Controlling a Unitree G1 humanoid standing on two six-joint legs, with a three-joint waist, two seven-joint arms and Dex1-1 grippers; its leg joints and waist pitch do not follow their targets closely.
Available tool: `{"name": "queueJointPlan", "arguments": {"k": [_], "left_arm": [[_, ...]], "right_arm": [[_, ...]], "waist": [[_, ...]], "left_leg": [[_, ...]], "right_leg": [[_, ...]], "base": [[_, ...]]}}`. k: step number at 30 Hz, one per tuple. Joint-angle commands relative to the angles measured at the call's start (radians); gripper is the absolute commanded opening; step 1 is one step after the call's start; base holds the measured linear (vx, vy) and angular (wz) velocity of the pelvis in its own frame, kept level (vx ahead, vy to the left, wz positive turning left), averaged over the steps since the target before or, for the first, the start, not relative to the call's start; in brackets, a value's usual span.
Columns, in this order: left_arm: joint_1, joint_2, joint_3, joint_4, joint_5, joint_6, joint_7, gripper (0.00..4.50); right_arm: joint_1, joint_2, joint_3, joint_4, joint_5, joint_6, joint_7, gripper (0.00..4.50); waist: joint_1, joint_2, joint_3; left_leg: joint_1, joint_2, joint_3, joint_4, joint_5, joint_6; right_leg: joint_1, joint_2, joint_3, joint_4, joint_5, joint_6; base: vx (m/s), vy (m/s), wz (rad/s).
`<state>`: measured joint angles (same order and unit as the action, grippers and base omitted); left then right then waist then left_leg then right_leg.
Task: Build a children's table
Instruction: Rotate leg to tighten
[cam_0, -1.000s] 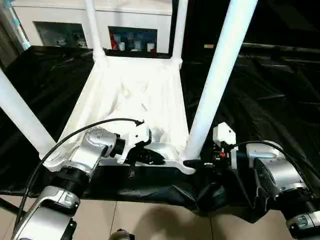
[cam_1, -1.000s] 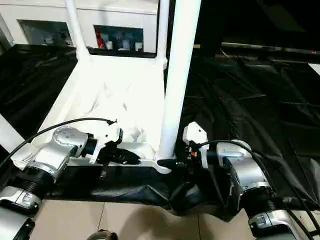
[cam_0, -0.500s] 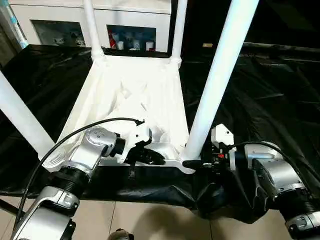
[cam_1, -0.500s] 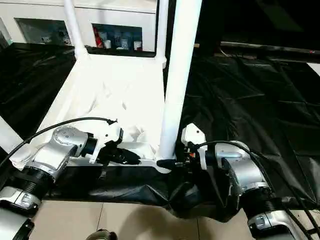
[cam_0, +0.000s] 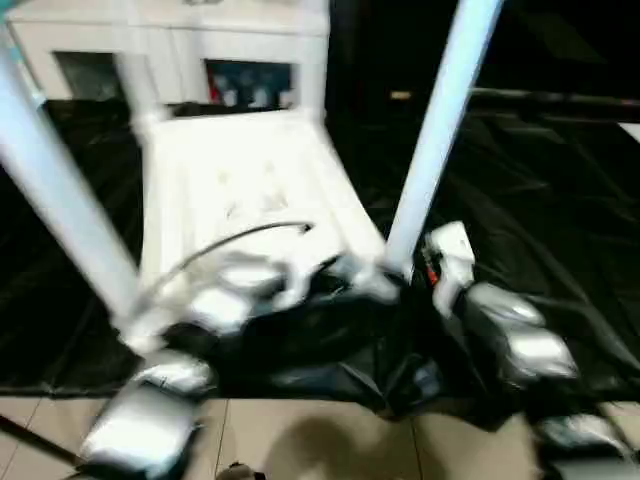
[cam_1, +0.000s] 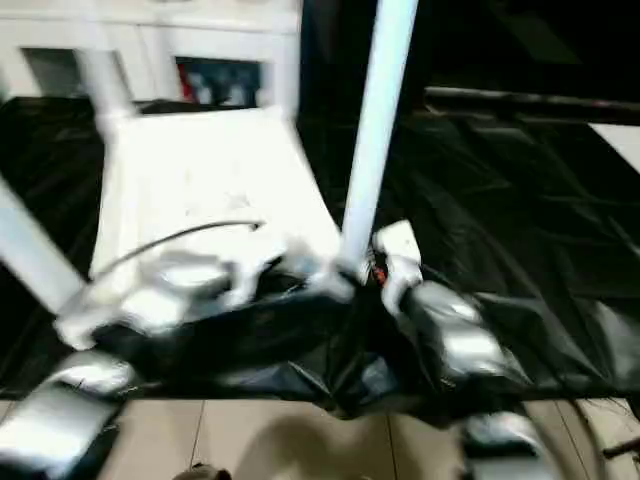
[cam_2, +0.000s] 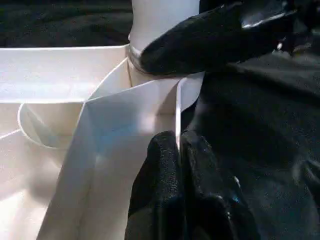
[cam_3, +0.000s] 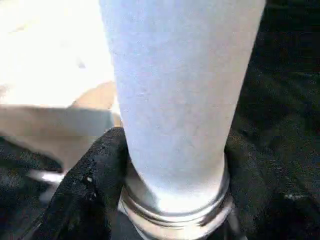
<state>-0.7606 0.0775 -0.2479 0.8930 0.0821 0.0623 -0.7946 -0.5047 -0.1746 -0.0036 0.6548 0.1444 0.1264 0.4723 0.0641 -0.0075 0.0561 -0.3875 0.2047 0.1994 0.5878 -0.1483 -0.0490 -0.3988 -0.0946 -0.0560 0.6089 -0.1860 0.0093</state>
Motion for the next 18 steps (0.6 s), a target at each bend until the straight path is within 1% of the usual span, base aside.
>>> {"name": "queueJointPlan", "arguments": {"k": [1, 2, 3, 4, 5, 6, 7, 8, 11, 12, 13, 14, 16, 17, 18], "left_arm": [[-0.052, -0.063, 0.02, 0.009, -0.025, -0.055, 0.045, 0.0], [-0.057, -0.066, 0.019, 0.015, -0.022, -0.06, 0.049, 0.0], [-0.059, -0.066, 0.016, 0.018, -0.019, -0.063, 0.046, 0.0], [-0.062, -0.064, 0.013, 0.023, -0.014, -0.068, 0.042, 0.0], [-0.063, -0.061, 0.011, 0.024, -0.012, -0.07, 0.036, 0.0], [-0.066, -0.057, 0.011, 0.034, -0.009, -0.074, 0.027, 0.0], [-0.066, -0.05, 0.009, 0.037, -0.007, -0.078, 0.01, 0.0], [-0.067, -0.048, 0.009, 0.04, -0.007, -0.08, 0.005, 0.0], [-0.059, -0.012, 0.0, 0.035, -0.013, -0.079, -0.069, 0.0], [-0.053, 0.002, -0.004, 0.023, -0.016, -0.075, -0.099, 0.0], [-0.046, 0.016, -0.009, 0.009, -0.02, -0.07, -0.134, 0.0], [-0.037, 0.035, -0.016, -0.009, -0.028, -0.062, -0.182, 0.0], [-0.016, 0.077, -0.036, -0.052, -0.037, -0.052, -0.279, 0.0], [-0.006, 0.099, -0.046, -0.076, -0.042, -0.041, -0.328, 0.0], [-0.006, 0.099, -0.046, -0.076, -0.042, -0.041, -0.328, 0.0]], "right_arm": [[-0.005, 0.063, 0.034, 0.069, -0.018, 0.053, -0.036, 2.62], [-0.013, 0.076, 0.035, 0.074, -0.014, 0.05, -0.034, 2.62], [-0.015, 0.081, 0.049, 0.068, -0.022, 0.037, -0.019, 2.62], [-0.014, 0.079, 0.07, 0.059, -0.042, 0.017, -0.004, 2.62], [-0.01, 0.078, 0.078, 0.05, -0.042, 0.001, 0.022, 3.18], [-0.01, 0.078, 0.079, 0.045, -0.041, -0.013, 0.037, 3.32], [-0.011, 0.076, 0.071, 0.042, -0.032, -0.022, 0.052, 3.32], [-0.012, 0.074, 0.07, 0.042, -0.03, -0.023, 0.056, 3.32], [-0.015, 0.026, 0.08, 0.017, -0.02, -0.05, 0.145, 3.67], [-0.013, 0.007, 0.084, 0.002, -0.008, -0.048, 0.194, 3.67], [-0.01, -0.014, 0.09, -0.016, 0.003, -0.044, 0.244, 3.67], [-0.005, -0.04, 0.098, -0.036, 0.011, -0.042, 0.302, 3.67], [0.009, -0.098, 0.123, -0.079, 0.022, -0.037, 0.425, 3.67], [0.019, -0.127, 0.136, -0.101, 0.026, -0.034, 0.483, 3.67], [0.019, -0.127, 0.136, -0.101, 0.026, -0.034, 0.483, 3.67]], "waist": [[-0.003, -0.005, -0.061], [-0.007, -0.002, -0.061], [-0.005, -0.006, -0.064], [-0.005, -0.005, -0.064], [-0.005, -0.005, -0.063], [-0.004, -0.006, -0.064], [-0.004, -0.009, -0.064], [-0.004, -0.009, -0.064], [-0.001, -0.008, -0.064], [0.0, -0.007, -0.064], [0.0, -0.007, -0.063], [0.001, -0.008, -0.064], [0.006, -0.004, -0.068], [0.006, -0.005, -0.068], [0.008, -0.004, -0.068]], "left_leg": [[0.031, 0.017, -0.023, -0.073, -0.404, -0.023], [0.03, 0.016, -0.023, -0.074, -0.41, -0.02], [0.029, 0.016, -0.024, -0.074, -0.407, -0.018], [0.029, 0.018, -0.023, -0.075, -0.404, -0.016], [0.028, 0.018, -0.022, -0.075, -0.402, -0.013], [0.027, 0.019, -0.022, -0.076, -0.394, -0.009], [0.026, 0.018, -0.021, -0.075, -0.39, -0.004], [0.026, 0.018, -0.021, -0.075, -0.39, -0.004], [0.025, 0.02, -0.02, -0.075, -0.379, 0.007], [0.025, 0.019, -0.019, -0.075, -0.379, 0.01], [0.022, 0.021, -0.019, -0.076, -0.376, 0.014], [0.024, 0.021, -0.02, -0.076, -0.376, 0.016], [0.019, 0.028, -0.02, -0.076, -0.331, 0.029], [0.019, 0.028, -0.017, -0.075, -0.327, 0.033], [0.018, 0.029, -0.017, -0.074, -0.32, 0.035]], "right_leg": [[0.021, -0.049, 0.027, -0.109, -0.468, -0.139], [0.021, -0.048, 0.027, -0.111, -0.462, -0.14], [0.024, -0.048, 0.026, -0.109, -0.453, -0.14], [0.024, -0.048, 0.026, -0.109, -0.444, -0.142], [0.023, -0.047, 0.027, -0.108, -0.426, -0.146], [0.026, -0.048, 0.028, -0.105, -0.404, -0.154], [0.026, -0.047, 0.028, -0.104, -0.399, -0.158], [0.026, -0.047, 0.028, -0.104, -0.399, -0.158], [0.029, -0.049, 0.029, -0.103, -0.389, -0.165], [0.029, -0.049, 0.029, -0.104, -0.389, -0.166], [0.031, -0.048, 0.029, -0.102, -0.378, -0.169], [0.031, -0.049, 0.03, -0.102, -0.373, -0.17], [0.039, -0.048, 0.031, -0.087, -0.272, -0.205], [0.037, -0.047, 0.03, -0.086, -0.255, -0.214], [0.039, -0.047, 0.031, -0.083, -0.238, -0.219]], "base": [[0.0, 0.0, 0.0], [0.0, 0.0, 0.0], [0.0, 0.0, 0.0], [0.0, 0.0, 0.0], [0.0, 0.0, 0.0], [0.0, 0.0, 0.0], [0.0, 0.0, 0.0], [0.0, 0.0, 0.0], [0.0, 0.0, 0.0], [0.0, 0.0, 0.0], [0.0, 0.0, 0.0], [0.0, 0.0, 0.0], [0.0, 0.0, 0.0], [0.0, 0.0, 0.0], [0.0, 0.0, 0.0]]}}
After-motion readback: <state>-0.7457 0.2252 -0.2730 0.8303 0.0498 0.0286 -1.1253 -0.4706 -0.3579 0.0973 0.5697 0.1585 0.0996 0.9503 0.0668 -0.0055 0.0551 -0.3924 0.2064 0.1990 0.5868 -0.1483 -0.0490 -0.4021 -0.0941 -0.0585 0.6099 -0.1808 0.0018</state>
